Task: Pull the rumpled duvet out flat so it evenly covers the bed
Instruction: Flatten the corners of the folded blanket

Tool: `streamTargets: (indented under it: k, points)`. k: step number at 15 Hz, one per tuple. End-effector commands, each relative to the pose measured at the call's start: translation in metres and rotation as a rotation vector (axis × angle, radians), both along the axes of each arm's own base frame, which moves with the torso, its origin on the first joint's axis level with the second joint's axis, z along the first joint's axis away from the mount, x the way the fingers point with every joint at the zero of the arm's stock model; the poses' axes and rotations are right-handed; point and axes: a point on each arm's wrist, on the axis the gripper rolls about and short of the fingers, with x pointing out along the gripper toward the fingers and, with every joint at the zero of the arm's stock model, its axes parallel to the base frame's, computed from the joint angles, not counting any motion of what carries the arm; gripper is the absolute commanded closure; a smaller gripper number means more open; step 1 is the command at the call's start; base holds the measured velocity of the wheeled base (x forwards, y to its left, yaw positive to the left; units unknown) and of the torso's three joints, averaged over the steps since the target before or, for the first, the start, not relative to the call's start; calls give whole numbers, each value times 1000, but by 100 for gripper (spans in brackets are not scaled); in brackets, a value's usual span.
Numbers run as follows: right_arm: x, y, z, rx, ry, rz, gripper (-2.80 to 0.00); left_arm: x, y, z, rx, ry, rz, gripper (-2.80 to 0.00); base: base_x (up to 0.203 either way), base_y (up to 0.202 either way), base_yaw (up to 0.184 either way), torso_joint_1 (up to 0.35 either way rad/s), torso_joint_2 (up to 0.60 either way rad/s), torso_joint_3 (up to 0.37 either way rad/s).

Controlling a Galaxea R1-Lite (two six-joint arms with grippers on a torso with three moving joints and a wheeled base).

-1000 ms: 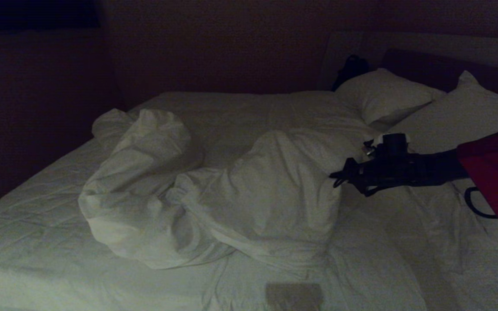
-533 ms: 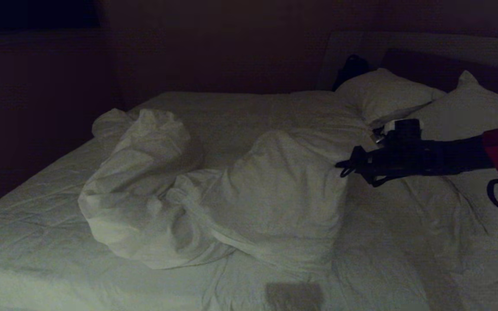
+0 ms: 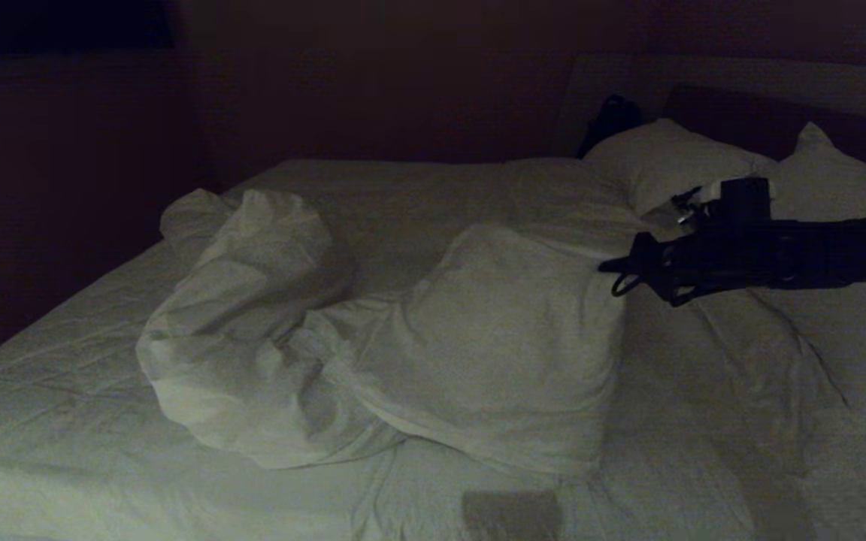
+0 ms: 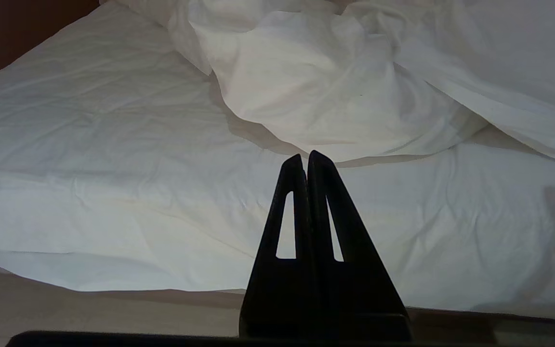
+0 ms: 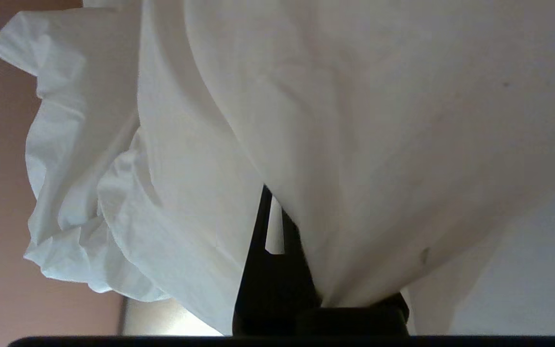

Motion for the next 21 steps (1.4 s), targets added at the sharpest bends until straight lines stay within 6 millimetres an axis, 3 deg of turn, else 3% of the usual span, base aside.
streamTargets:
  k: [1, 4, 11, 13, 19, 21]
  points:
    - [-12, -1, 17, -42, -31, -5, 0, 0, 0, 0, 0, 0, 1, 0, 0, 0, 0, 0, 0, 0]
    - [-23, -4, 28, -156, -46, -55, 0, 0, 0, 0, 0, 0, 1, 0, 0, 0, 0, 0, 0, 0]
    - [-59, -7, 70, -164, -67, -66, 0, 0, 0, 0, 0, 0, 1, 0, 0, 0, 0, 0, 0, 0]
    - [-62, -9, 73, -165, -61, -70, 0, 0, 0, 0, 0, 0, 1, 0, 0, 0, 0, 0, 0, 0]
    - [-71, -36, 78, -169, -36, -144, 0, 0, 0, 0, 0, 0, 1, 0, 0, 0, 0, 0, 0, 0]
    - [-68, -55, 74, -169, -16, -194, 0, 0, 0, 0, 0, 0, 1, 0, 0, 0, 0, 0, 0, 0]
